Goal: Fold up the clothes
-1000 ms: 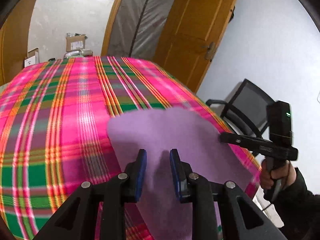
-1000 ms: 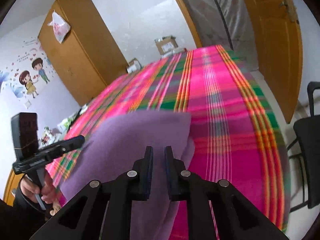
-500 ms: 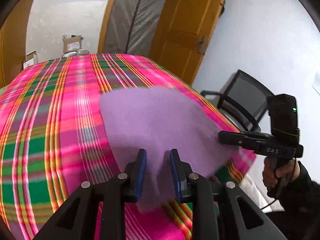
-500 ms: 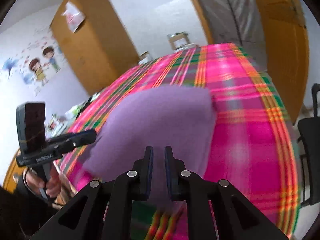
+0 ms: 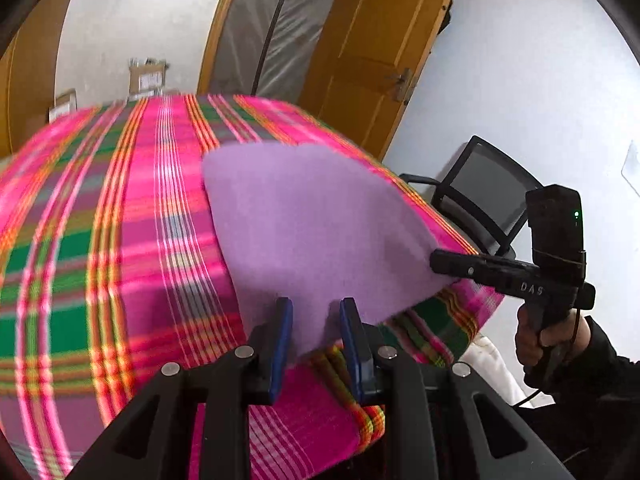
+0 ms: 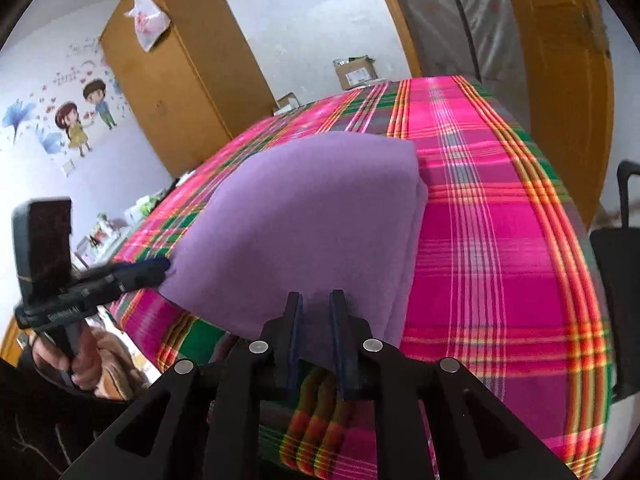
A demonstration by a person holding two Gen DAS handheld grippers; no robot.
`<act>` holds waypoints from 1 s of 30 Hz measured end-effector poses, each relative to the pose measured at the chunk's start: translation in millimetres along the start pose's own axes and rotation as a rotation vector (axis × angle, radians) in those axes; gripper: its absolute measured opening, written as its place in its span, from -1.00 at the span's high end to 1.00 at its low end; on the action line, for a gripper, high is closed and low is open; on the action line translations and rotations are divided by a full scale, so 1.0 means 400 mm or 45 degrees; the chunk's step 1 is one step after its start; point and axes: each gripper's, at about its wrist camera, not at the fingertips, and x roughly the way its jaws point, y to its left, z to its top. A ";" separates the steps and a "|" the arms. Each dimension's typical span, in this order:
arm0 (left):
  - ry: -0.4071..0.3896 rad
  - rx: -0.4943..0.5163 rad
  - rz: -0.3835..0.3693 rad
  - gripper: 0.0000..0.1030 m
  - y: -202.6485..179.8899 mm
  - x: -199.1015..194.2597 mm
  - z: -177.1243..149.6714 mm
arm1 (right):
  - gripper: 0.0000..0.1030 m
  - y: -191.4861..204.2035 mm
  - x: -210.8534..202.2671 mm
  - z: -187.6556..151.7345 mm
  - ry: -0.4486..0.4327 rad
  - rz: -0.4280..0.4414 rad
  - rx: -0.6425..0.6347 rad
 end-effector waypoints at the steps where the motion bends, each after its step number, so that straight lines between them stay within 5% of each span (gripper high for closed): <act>1: 0.006 -0.007 -0.010 0.52 0.002 0.006 -0.004 | 0.73 0.001 0.001 -0.001 -0.003 -0.002 -0.006; 10: -0.010 -0.067 -0.073 0.52 0.029 0.025 -0.018 | 0.79 -0.006 0.003 -0.021 -0.048 -0.001 -0.035; 30: -0.054 -0.054 0.178 0.52 0.010 0.021 0.114 | 0.62 0.037 0.010 0.037 -0.007 -0.094 -0.074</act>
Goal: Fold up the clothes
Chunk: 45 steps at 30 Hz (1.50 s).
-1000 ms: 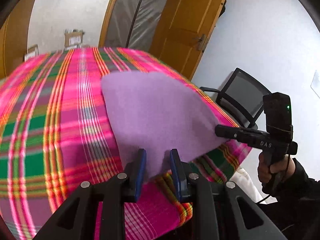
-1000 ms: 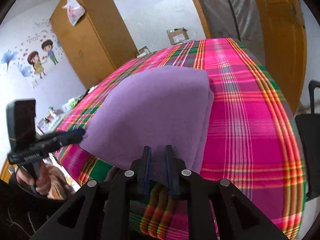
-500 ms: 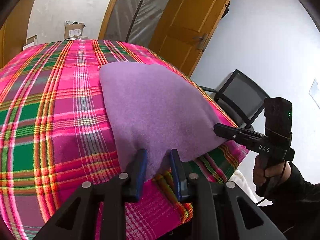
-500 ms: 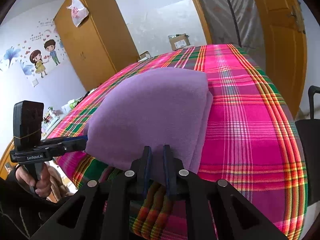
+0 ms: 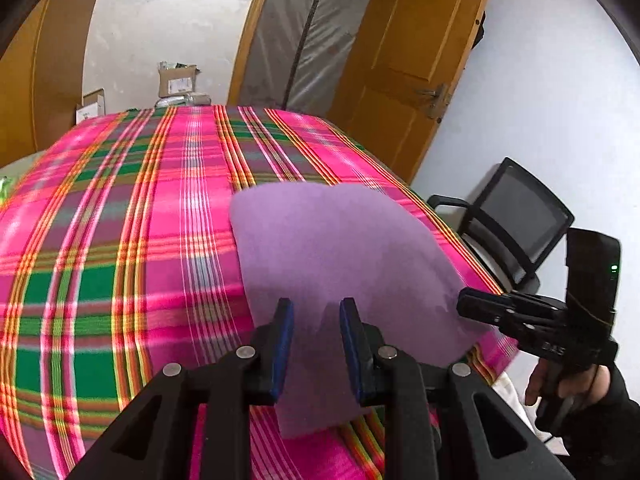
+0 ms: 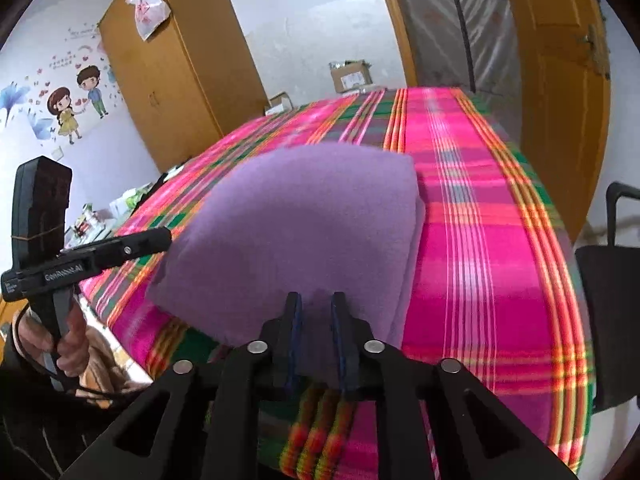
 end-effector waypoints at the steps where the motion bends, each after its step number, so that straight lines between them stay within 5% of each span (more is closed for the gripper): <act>1: -0.001 0.007 0.015 0.52 -0.002 0.005 0.008 | 0.62 0.001 0.004 0.008 -0.008 0.008 0.002; 13: 0.031 0.054 0.085 0.52 -0.020 0.084 0.040 | 0.61 -0.017 0.061 0.071 -0.004 -0.056 0.065; 25: 0.007 0.052 0.054 0.51 -0.004 0.102 0.007 | 0.66 -0.005 0.100 0.039 0.050 -0.128 -0.011; 32: -0.027 0.069 0.038 0.52 0.003 0.071 0.071 | 0.65 -0.017 0.067 0.082 0.002 -0.076 0.064; 40: 0.098 0.089 0.059 0.51 0.009 0.193 0.126 | 0.66 -0.088 0.145 0.170 0.037 -0.143 0.133; 45: 0.094 0.058 0.006 0.51 0.028 0.180 0.130 | 0.64 -0.131 0.130 0.169 0.055 -0.070 0.215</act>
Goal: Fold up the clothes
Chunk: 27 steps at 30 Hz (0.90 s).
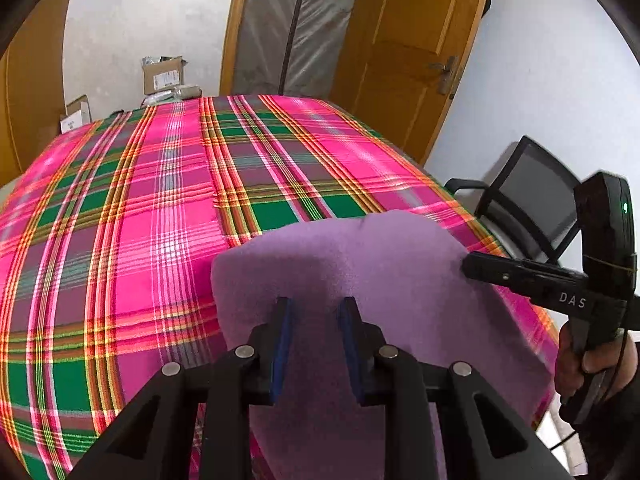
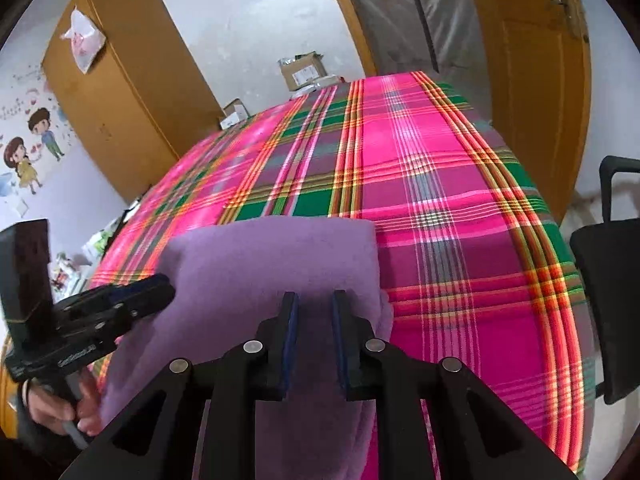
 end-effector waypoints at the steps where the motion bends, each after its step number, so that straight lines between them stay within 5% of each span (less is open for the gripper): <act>1: -0.019 -0.009 0.003 0.51 0.005 -0.017 -0.005 | 0.63 -0.005 -0.014 -0.002 -0.012 0.005 0.012; 5: -0.075 -0.058 0.015 0.51 0.029 -0.079 -0.038 | 0.53 -0.047 -0.072 -0.032 -0.046 0.044 0.094; 9: -0.046 -0.125 -0.003 0.51 0.056 -0.099 -0.084 | 0.21 -0.081 -0.098 -0.084 -0.018 0.099 0.165; 22: -0.005 -0.220 -0.123 0.49 0.085 -0.103 -0.141 | 0.09 -0.095 -0.079 -0.139 0.062 0.219 0.217; 27: 0.002 -0.265 -0.149 0.29 0.104 -0.084 -0.145 | 0.03 -0.084 -0.066 -0.133 0.068 0.238 0.212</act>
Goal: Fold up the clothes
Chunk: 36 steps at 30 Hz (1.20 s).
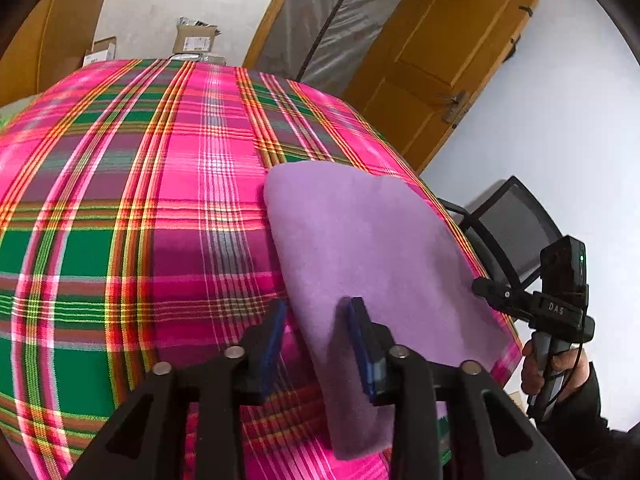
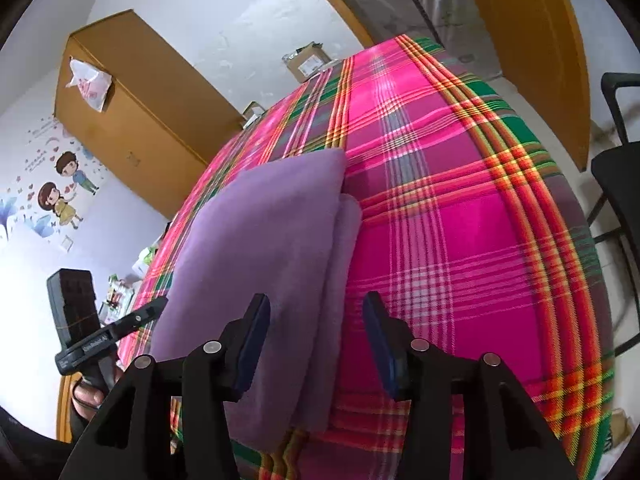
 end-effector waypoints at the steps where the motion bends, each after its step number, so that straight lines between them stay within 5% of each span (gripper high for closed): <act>1: 0.003 -0.007 -0.007 0.27 0.004 0.004 0.003 | 0.03 0.002 0.004 0.004 0.004 -0.002 -0.006; 7: 0.023 -0.067 -0.056 0.08 0.032 0.023 0.012 | 0.01 0.019 0.037 0.026 0.021 0.001 -0.023; 36: 0.089 -0.099 -0.196 0.11 0.026 0.054 0.026 | -0.02 -0.008 0.059 0.040 0.140 0.148 0.022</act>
